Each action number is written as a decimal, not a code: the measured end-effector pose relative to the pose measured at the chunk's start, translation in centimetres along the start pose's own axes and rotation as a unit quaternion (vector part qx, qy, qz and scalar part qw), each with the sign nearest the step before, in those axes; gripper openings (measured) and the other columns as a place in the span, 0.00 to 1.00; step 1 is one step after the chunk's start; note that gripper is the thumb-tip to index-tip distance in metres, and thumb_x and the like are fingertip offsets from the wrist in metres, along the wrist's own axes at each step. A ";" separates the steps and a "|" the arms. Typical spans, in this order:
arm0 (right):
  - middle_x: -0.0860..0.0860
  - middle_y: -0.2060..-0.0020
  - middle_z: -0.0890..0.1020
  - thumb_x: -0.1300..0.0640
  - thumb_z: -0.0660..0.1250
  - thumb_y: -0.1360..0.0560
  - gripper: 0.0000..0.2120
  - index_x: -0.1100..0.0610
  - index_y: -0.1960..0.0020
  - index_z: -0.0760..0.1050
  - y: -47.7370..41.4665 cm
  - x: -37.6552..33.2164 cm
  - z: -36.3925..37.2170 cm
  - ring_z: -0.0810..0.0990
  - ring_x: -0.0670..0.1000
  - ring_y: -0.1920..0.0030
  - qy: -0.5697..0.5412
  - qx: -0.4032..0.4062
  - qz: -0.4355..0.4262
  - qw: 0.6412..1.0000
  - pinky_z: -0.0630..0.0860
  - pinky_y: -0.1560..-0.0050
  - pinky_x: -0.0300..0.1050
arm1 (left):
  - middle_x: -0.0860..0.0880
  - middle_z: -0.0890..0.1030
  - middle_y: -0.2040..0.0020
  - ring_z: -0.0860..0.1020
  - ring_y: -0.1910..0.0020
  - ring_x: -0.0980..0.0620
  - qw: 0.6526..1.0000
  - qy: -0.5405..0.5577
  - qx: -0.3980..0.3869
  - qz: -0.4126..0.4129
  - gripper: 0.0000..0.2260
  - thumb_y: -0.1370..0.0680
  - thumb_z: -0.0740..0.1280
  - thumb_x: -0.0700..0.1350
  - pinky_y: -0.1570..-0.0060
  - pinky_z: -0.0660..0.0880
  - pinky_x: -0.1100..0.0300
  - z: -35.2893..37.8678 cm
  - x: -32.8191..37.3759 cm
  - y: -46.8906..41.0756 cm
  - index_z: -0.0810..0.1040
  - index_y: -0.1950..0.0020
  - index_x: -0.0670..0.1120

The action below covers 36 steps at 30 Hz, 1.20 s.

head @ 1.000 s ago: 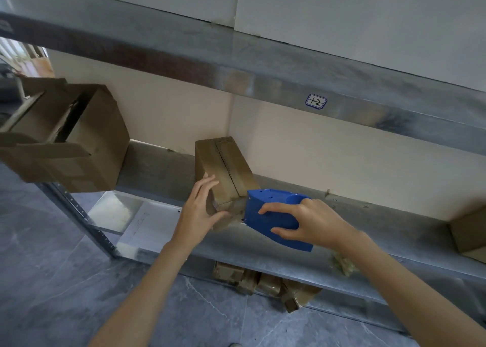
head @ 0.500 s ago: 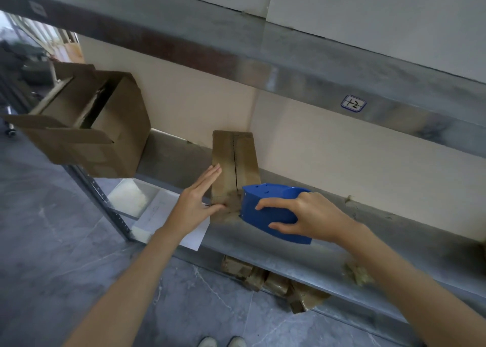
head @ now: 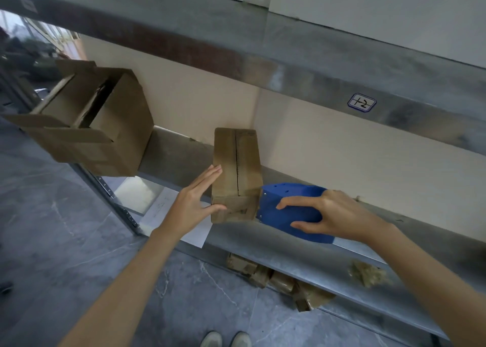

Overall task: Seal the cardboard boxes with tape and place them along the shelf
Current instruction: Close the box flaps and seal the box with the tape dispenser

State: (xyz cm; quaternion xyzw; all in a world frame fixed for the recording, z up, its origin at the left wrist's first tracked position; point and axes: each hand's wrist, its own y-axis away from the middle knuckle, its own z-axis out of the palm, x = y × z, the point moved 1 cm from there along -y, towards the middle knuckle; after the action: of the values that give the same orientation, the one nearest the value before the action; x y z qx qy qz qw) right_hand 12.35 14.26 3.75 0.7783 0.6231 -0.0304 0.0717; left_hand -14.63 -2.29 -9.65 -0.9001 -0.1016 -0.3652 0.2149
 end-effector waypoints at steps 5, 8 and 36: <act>0.50 0.80 0.62 0.42 0.68 0.25 0.21 0.31 0.35 0.68 3.0 3.1 -0.6 0.60 0.49 0.78 0.016 0.000 0.065 0.998 0.68 0.73 0.40 | 0.61 0.60 0.22 0.59 0.23 0.60 1.000 -0.009 0.005 0.009 0.42 0.30 0.75 0.58 0.27 0.62 0.54 0.0 0.0 -0.1 0.60 0.21 0.55; 0.49 0.80 0.62 0.39 0.65 0.25 0.20 0.31 0.34 0.67 3.8 3.4 -0.4 0.62 0.49 0.78 0.012 -0.013 0.078 0.997 0.68 0.72 0.40 | 0.64 0.59 0.22 0.59 0.23 0.61 1.000 -0.014 0.011 0.014 0.42 0.31 0.74 0.59 0.27 0.59 0.61 0.0 0.0 -0.1 0.59 0.21 0.56; 0.50 0.83 0.66 0.52 0.76 0.31 0.20 0.50 0.40 0.80 -2.4 -2.4 4.6 0.65 0.52 0.84 0.139 0.069 0.115 0.981 0.53 0.79 0.37 | 0.56 0.69 0.29 0.69 0.29 0.57 0.999 0.004 0.037 0.031 0.30 0.33 0.78 0.55 0.36 0.76 0.52 -0.4 0.7 -0.4 0.72 0.35 0.48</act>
State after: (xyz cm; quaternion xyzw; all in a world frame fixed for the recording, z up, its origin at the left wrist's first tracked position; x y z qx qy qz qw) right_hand 9.68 11.75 -0.68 0.8443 0.5300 0.0429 -0.0665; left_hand -14.50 -2.11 -8.76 -0.8926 -0.0864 -0.3585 0.2594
